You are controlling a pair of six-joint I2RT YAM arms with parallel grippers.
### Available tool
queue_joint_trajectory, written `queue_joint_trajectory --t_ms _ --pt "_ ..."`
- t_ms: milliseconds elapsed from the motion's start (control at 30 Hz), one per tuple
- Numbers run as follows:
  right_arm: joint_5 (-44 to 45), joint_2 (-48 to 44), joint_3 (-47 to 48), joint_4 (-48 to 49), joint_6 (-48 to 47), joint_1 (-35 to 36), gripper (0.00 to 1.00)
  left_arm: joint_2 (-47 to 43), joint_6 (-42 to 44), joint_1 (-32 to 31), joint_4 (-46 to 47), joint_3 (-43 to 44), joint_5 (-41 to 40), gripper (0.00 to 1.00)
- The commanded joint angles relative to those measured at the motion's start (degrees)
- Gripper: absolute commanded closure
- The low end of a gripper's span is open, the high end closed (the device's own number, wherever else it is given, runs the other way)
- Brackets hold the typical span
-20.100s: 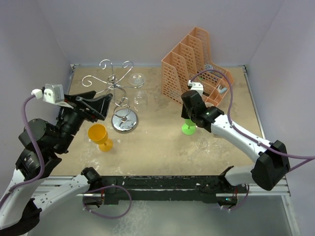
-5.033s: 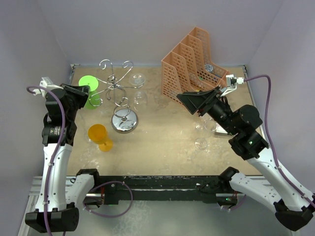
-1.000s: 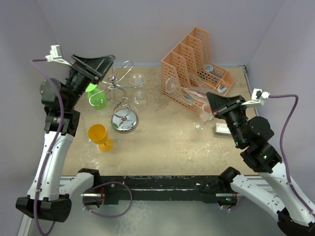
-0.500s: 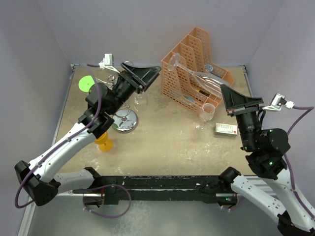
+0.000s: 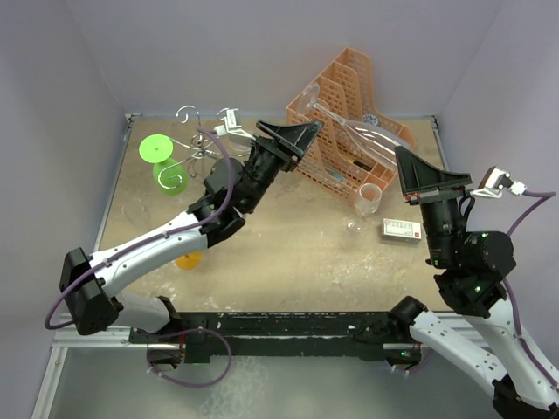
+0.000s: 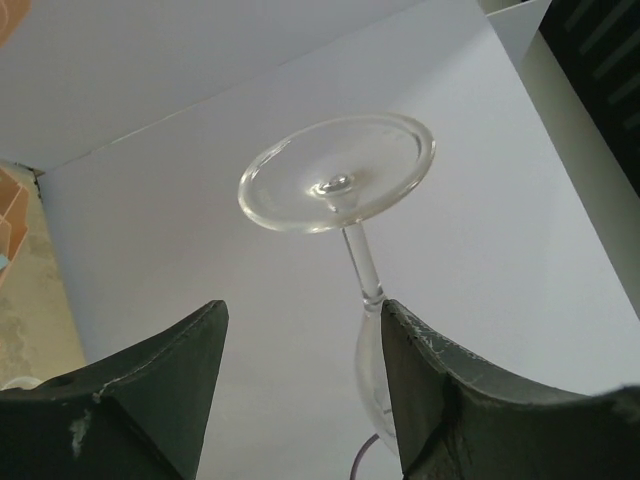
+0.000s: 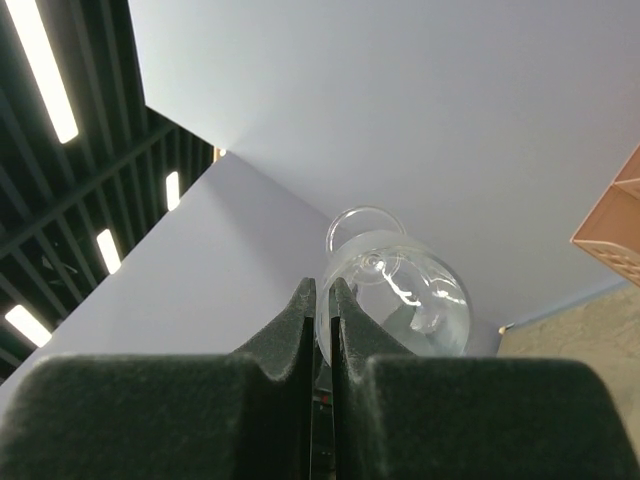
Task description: Place the wine glass upside down on the wine glass rack
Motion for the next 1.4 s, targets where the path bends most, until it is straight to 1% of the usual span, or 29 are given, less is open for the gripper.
queue_joint_trajectory --t_ms 0,167,333,500,567,600,667,800,900,1267,1300,1367 --pt "-1.3 -0.4 0.0 6.1 1.3 0.0 1.0 0.1 4.9 -1.4 7.8 5.8 -6.5 0.39" --pt "-2.6 -0.4 -0.3 6.8 1.3 0.0 1.0 0.1 5.4 -1.5 11.2 6.5 -7.5 0.39" --pt "-4.5 0.0 -0.4 7.9 1.3 0.0 1.0 0.3 4.0 -1.5 11.0 6.7 -10.4 0.39" --pt "-6.2 0.4 -0.8 9.5 1.3 0.0 1.0 0.5 2.4 -1.5 10.1 6.9 -11.2 0.42" --pt "-7.2 0.6 -0.8 10.6 1.1 0.0 1.0 0.6 2.2 -1.5 9.6 7.4 -11.7 0.44" --pt "-7.9 0.8 -0.8 11.3 0.8 0.0 1.0 0.8 2.2 -1.5 9.2 7.6 -12.0 0.48" --pt "-8.8 1.2 -1.9 12.5 0.0 0.0 1.0 1.2 2.2 -1.5 8.5 8.5 -12.6 0.58" --pt "-10.7 1.7 -3.9 15.5 -1.6 0.0 1.0 2.0 3.1 -1.5 8.0 9.9 -13.6 0.65" --pt "-13.4 2.1 -5.3 17.5 -1.2 0.0 1.0 2.4 3.8 -1.5 8.3 10.4 -13.6 0.66" --pt "-17.2 2.9 -5.7 19.3 -1.2 0.0 1.0 2.4 5.0 -1.5 7.8 10.5 -15.5 0.66" --pt "-17.3 3.0 -5.6 19.1 -1.2 0.0 1.0 2.3 5.1 -1.5 7.8 10.6 -15.6 0.67" --pt "-17.4 3.0 -5.4 18.4 -1.3 0.0 1.0 2.2 5.4 -1.5 7.8 10.5 -16.1 0.72"
